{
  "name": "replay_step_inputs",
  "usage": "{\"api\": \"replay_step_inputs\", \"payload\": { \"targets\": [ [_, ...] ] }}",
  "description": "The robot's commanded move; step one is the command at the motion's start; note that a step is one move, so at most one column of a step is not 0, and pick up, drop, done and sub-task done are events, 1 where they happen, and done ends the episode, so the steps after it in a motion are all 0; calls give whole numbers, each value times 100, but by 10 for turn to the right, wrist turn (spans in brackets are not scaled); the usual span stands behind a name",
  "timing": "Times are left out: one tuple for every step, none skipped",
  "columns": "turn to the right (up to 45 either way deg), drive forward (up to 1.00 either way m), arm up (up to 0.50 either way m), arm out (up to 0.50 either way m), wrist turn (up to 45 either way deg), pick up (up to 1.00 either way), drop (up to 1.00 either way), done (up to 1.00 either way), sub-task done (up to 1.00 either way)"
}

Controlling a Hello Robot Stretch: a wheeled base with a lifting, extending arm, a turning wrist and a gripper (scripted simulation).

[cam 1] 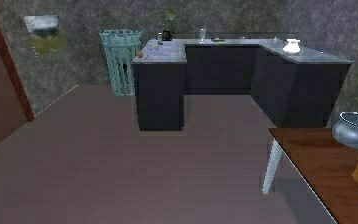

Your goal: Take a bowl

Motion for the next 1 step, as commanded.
{"api": "replay_step_inputs", "payload": {
  "targets": [
    [0,0,28,0,0,0,0,0,0]
  ]
}}
